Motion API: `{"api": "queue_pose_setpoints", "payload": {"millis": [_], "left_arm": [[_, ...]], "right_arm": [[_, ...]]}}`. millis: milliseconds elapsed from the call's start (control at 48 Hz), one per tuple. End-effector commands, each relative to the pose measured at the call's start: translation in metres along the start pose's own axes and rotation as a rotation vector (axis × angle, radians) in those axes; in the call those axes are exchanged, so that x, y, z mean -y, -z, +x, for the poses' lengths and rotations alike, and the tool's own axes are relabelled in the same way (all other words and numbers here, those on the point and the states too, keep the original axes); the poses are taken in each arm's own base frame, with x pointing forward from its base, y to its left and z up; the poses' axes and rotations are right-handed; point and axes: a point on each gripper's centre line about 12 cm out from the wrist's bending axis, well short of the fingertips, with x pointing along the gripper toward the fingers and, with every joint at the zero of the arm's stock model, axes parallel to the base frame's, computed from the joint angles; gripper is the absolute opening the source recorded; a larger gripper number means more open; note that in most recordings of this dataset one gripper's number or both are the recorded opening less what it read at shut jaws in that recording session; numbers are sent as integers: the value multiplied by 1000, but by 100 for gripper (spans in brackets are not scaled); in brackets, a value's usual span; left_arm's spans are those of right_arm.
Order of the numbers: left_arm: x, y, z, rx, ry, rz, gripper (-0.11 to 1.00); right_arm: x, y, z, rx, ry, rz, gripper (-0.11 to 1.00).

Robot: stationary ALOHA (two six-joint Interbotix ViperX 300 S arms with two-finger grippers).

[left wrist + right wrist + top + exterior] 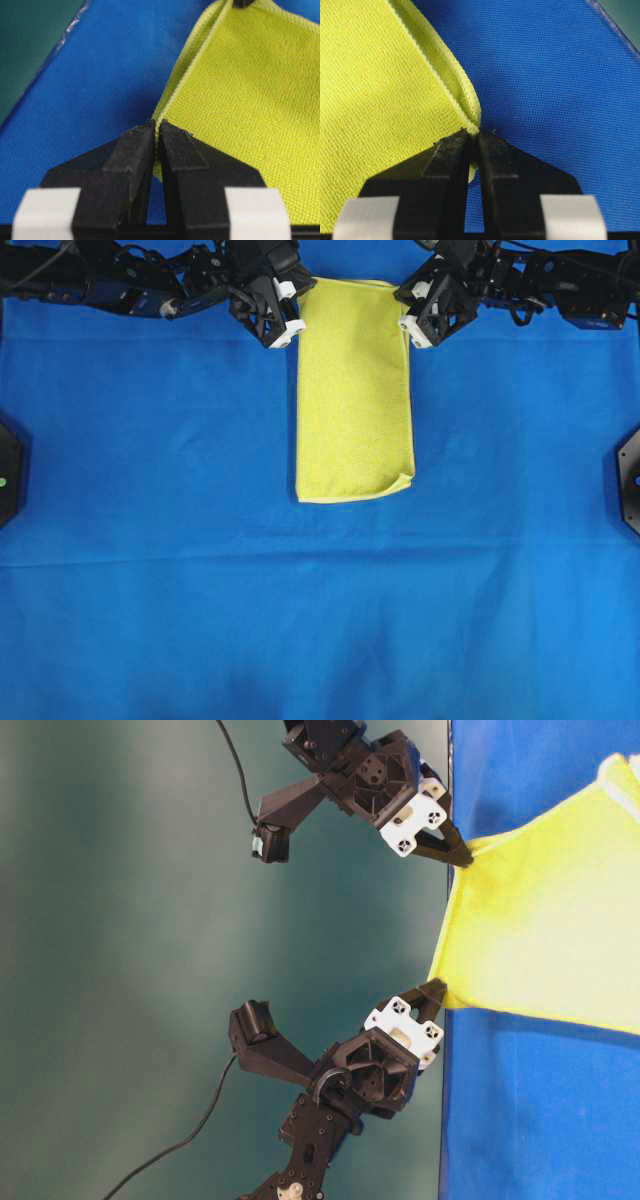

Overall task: Fold the yellow towel.
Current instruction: 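Lift the far end and fold it down onto the near half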

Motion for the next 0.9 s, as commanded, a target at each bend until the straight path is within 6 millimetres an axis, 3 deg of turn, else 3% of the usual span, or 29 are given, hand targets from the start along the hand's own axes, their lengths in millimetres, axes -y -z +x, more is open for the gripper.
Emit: {"api": "queue_pose_setpoints", "payload": {"millis": [0,125,417,667,876], "left_arm": [[-2,-19,-7,49,-5,4,3],[6,-21,-13,36,13,26,3],[47,-27,-44,7,107,150,3],[97,-23,-79,-5,224,216,3],[146,-5,-97,-37,343,256,3]], "right_arm": [[1,-14,-14,50,1,15,6],[-5,-13,-27,65,-9,26,6],[-37,-4,-67,103,-78,-5,6],[-78,11,-96,105,-172,-93,6],[-106,36,-101,-23,-200,-171,6]]}}
